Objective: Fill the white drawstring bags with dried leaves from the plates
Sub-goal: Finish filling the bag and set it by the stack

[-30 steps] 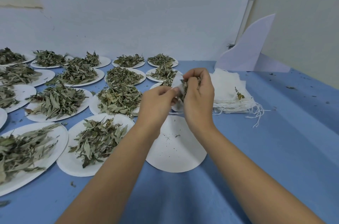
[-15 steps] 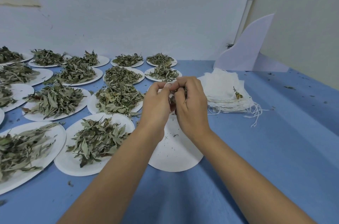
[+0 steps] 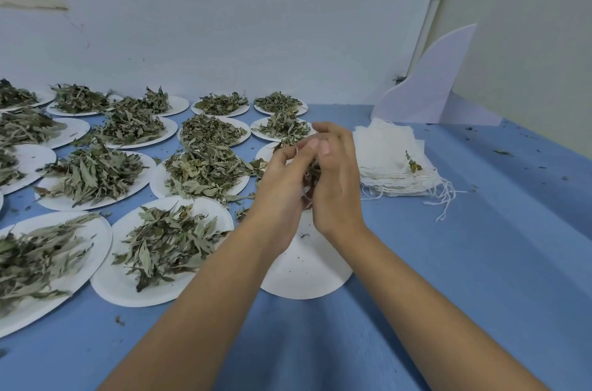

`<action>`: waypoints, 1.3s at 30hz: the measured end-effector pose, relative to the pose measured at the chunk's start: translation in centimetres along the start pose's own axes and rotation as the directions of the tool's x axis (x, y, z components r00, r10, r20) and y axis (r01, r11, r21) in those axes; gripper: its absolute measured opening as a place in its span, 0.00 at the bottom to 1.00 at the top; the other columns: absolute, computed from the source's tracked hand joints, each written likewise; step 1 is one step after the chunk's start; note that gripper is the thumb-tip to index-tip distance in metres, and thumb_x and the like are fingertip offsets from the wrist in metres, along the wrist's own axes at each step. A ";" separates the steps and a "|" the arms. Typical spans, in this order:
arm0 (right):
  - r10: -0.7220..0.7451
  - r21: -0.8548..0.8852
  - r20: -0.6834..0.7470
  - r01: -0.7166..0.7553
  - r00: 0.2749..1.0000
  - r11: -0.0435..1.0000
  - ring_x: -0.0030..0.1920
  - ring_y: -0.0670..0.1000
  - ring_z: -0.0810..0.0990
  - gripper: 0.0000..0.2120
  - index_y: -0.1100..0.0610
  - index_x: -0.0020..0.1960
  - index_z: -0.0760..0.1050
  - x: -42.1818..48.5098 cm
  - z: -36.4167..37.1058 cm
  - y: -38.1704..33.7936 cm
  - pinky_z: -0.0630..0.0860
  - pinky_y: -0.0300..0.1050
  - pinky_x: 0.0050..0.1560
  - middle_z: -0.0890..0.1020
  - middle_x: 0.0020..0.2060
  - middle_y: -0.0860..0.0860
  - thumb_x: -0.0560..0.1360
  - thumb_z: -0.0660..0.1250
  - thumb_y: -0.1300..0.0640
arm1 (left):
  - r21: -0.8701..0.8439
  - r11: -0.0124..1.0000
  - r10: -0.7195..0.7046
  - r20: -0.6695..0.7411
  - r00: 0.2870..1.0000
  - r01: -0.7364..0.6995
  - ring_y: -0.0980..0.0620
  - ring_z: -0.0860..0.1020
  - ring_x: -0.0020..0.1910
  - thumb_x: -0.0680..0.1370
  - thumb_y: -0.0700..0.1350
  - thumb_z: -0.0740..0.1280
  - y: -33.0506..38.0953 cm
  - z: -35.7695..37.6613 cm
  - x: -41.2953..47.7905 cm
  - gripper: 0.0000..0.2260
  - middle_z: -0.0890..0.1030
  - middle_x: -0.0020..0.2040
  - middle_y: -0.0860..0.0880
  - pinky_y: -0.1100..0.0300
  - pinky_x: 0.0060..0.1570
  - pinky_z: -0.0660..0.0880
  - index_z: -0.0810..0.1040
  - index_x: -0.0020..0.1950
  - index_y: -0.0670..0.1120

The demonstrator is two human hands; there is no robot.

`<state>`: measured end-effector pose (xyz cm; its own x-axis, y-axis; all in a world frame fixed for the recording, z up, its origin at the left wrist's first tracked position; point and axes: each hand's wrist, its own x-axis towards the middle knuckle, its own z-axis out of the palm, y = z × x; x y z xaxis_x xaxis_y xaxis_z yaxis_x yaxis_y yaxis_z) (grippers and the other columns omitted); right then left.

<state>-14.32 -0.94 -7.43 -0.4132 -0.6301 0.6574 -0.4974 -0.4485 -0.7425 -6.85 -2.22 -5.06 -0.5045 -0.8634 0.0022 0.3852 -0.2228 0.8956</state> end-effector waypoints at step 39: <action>0.488 0.091 0.114 -0.498 0.865 0.862 0.37 0.47 0.78 0.05 0.53 0.40 0.80 1.7 -1.3 -1.5 0.74 0.41 0.38 0.81 0.36 0.49 0.73 0.68 0.60 | -0.213 0.974 0.051 -0.117 0.992 -0.075 0.54 0.81 0.32 0.77 0.38 0.66 0.9 -3.8 1.7 0.06 0.83 0.34 0.50 0.63 0.31 0.77 0.73 0.47 0.47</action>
<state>-15.28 -0.51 -4.99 -0.5135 -0.8364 0.1919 -0.1535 -0.1305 -0.9795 -4.41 -5.62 -5.94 -0.3903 -0.9207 -0.0041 0.5781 -0.2486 0.7772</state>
